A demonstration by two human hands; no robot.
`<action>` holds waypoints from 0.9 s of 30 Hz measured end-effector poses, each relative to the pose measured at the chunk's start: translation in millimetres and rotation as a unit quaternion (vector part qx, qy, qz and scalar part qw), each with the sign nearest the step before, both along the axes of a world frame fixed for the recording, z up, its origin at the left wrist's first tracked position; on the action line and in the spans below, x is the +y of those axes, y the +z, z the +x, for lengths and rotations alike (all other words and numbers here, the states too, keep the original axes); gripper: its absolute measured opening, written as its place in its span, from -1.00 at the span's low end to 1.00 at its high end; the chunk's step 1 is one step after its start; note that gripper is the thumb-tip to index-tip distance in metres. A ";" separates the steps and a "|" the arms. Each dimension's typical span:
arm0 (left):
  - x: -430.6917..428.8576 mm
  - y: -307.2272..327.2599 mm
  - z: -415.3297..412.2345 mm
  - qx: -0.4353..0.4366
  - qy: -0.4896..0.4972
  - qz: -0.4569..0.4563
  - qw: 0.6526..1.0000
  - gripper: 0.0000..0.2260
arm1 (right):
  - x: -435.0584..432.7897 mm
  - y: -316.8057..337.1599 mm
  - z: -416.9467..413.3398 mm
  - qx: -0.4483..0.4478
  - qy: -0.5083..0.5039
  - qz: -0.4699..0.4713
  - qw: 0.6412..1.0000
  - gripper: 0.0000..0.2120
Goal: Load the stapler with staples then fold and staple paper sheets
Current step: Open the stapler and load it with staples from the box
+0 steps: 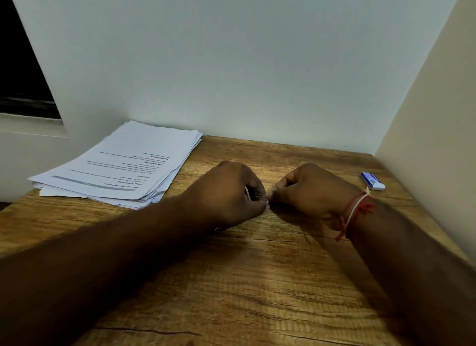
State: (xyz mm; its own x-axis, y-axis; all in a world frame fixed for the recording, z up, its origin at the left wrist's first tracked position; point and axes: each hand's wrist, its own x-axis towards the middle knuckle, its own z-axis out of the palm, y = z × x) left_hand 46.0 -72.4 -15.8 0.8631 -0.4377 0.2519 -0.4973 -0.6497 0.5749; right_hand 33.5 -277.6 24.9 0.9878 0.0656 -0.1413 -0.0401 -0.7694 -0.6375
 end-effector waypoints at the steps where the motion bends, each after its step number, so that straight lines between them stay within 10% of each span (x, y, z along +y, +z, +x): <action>1: -0.7 -0.3 -0.4 0.000 0.003 0.001 1.000 -0.96 | 0.1 0.5 -0.3 -0.003 -0.001 -0.004 1.000 -0.84; 15: -6.3 0.1 -5.4 -0.015 0.010 0.004 1.000 -0.93 | -18.0 2.6 1.4 0.034 0.053 -0.003 0.998 -0.75; 27: -4.8 0.1 -4.3 -0.006 0.002 -0.015 1.000 -0.90 | -20.5 -3.3 -1.2 0.116 -0.032 0.222 0.968 -0.84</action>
State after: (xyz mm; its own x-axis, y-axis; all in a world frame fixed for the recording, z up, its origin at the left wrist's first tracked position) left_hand 41.6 -77.2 -15.7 0.8613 -0.4273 0.2747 -0.5022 -0.6344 0.5877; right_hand 32.3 -298.1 21.6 0.9366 0.1097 -0.3328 -0.2615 -0.4134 -0.8722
